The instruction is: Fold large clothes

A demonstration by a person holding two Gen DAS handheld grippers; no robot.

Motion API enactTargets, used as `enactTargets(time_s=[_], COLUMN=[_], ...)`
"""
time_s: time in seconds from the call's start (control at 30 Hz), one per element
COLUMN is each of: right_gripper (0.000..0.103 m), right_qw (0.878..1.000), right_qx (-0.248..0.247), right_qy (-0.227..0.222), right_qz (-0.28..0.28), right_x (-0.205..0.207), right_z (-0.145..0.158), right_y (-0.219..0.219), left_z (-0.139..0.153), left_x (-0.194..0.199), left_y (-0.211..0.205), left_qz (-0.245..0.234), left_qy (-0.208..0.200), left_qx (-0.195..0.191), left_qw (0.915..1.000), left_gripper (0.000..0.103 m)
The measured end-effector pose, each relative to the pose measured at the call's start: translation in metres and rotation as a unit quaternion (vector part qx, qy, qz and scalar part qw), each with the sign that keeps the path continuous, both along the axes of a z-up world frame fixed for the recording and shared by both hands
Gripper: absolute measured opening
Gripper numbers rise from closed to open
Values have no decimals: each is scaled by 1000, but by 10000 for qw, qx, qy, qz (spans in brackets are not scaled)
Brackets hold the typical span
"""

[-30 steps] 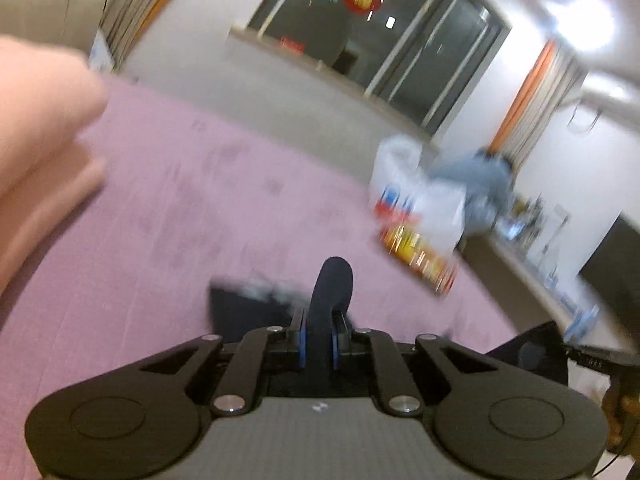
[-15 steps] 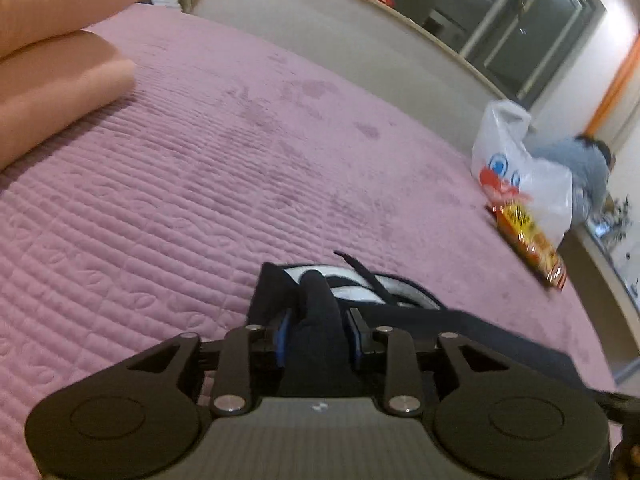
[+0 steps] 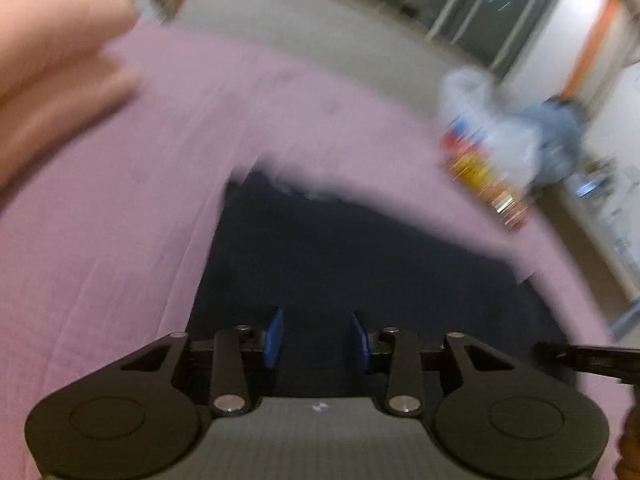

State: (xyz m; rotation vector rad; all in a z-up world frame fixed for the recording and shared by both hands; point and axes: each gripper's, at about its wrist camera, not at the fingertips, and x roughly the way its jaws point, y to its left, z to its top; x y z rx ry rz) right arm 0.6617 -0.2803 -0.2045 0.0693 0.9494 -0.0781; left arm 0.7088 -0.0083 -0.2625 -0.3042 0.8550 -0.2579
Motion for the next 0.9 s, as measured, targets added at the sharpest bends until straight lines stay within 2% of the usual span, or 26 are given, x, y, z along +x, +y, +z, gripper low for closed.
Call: enactTargets(time_s=[0.03,0.07,0.1,0.17,0.23,0.27,0.4,0.5,0.53,0.6,0.7,0.8,0.9], right_gripper=[1,0,0,0,0,4,9,10,10,10,10,10,9], right_qw=[9998,9996,9997,9995,9991,9991,9991,9972,9964,9964,9967,9979,9982], right_qx=[-130,-168,-149,-251,-167,-128,79,543,664,529,381,328,536], right_qy=[147,239,191,176,344,321,-407,-471,-468,-544,-543,-397,-153], right_qz=[25,-10,-80,-88,-179,-228,36,187,261,382,462,394,234], right_x=[2,5,7,14,21,15,-25,-53,-60,-68,-72,-70,-72], right_z=[-16,-27,-34,-33,-23,-18,32,37,33,27,15,-1,-12], right_y=[4,6,5,5,1,0,9,24,32,43,58,68,67], left_z=[-14,-24,-28,-21,-7,1,27,27,23,10,-14,-38,-62], left_x=[-1,-3,-5,-5,-13,-24,-70,-104,-115,-129,-141,-138,-131], left_y=[0,4,7,10,21,27,64,83,89,97,106,108,106], left_qz=[60,102,127,78,152,211,463,753,889,1124,1447,1580,1720], left_qy=[80,31,-85,2,44,13,-25,193,311,541,779,831,840], left_qx=[58,-51,-170,-237,-402,-468,-735,-1041,-1166,-1473,-2109,-2648,-3173], left_qw=[9999,9999,9997,9997,9991,9987,9962,9915,9887,9812,9636,9476,9288], left_gripper=[26,26,26,27,30,32,39,42,45,50,50,52,53])
